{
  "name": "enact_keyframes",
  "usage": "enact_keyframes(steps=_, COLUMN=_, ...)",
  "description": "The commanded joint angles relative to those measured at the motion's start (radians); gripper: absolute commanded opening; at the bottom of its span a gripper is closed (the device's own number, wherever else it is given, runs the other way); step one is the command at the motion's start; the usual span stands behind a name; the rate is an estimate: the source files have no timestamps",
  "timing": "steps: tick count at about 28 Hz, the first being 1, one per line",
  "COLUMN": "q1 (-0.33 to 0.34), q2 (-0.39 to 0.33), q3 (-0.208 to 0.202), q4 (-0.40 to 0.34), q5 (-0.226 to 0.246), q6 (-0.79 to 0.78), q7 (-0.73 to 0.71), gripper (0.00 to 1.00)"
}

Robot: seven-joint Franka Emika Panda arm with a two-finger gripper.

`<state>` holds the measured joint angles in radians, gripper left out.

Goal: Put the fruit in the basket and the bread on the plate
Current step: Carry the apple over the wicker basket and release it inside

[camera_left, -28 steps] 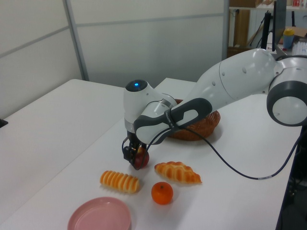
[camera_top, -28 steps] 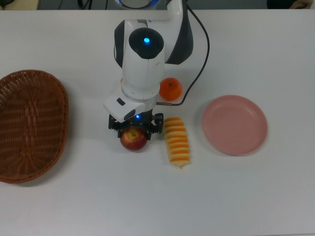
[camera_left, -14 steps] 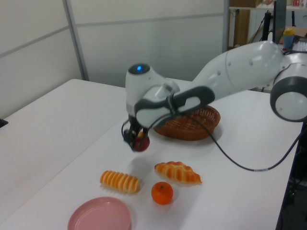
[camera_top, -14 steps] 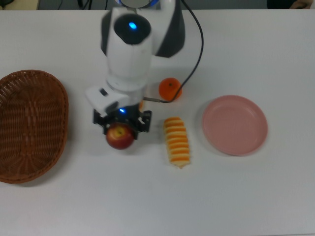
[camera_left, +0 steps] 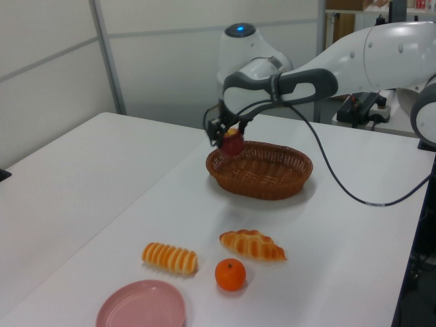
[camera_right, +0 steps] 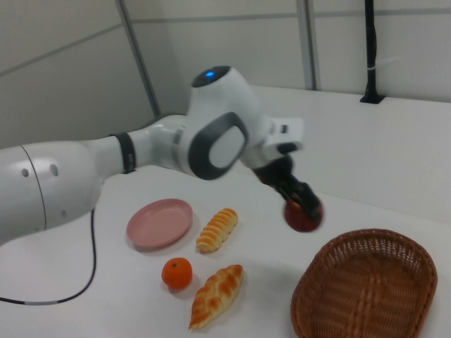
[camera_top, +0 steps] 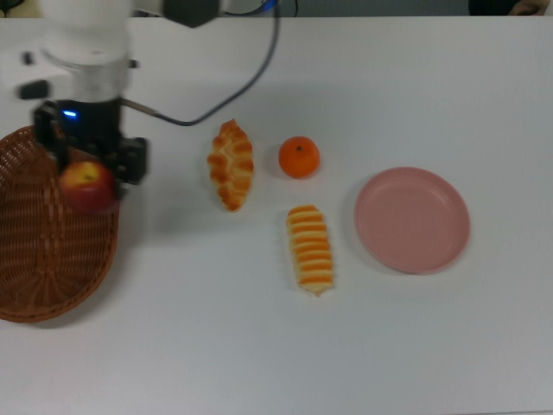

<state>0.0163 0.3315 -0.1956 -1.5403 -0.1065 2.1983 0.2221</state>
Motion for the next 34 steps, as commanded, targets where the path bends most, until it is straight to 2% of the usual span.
enact_keyframes(steps=1, q1=-0.088, q2=0.023, q3=-0.018, q4=-0.027, q5=0.018, q6=0.113, q7=0.011, gripper=0.11)
enact_keyframes(steps=6, q1=-0.150, q2=0.076, q3=-0.016, q4=-0.029, q5=0.016, q6=0.126, q7=0.000, gripper=0.14)
enact_keyframes(steps=11, q1=-0.153, q2=0.142, q3=-0.016, q4=-0.032, q5=0.016, q6=0.142, q7=0.002, gripper=0.14)
enact_keyframes(steps=17, q1=-0.151, q2=0.175, q3=-0.012, q4=-0.038, q5=0.021, q6=0.196, q7=0.026, gripper=0.15)
enact_keyframes(steps=18, q1=-0.151, q2=0.175, q3=-0.010, q4=-0.040, q5=0.025, q6=0.196, q7=0.031, gripper=0.19)
enact_keyframes(steps=23, q1=-0.144, q2=0.172, q3=-0.010, q4=-0.038, q5=0.034, q6=0.195, q7=0.033, gripper=0.50)
enact_keyframes(steps=24, q1=-0.144, q2=0.172, q3=-0.010, q4=-0.037, q5=0.033, q6=0.195, q7=0.031, gripper=0.63)
enact_keyframes(steps=26, q1=-0.138, q2=0.172, q3=-0.010, q4=-0.035, q5=0.018, q6=0.195, q7=0.029, gripper=1.00)
enact_keyframes(steps=31, q1=-0.138, q2=0.158, q3=-0.008, q4=-0.032, q5=0.021, q6=0.193, q7=0.025, gripper=1.00)
enact_keyframes(steps=34, q1=-0.128, q2=0.126, q3=-0.005, q4=-0.032, q5=0.028, q6=0.187, q7=0.034, gripper=1.00)
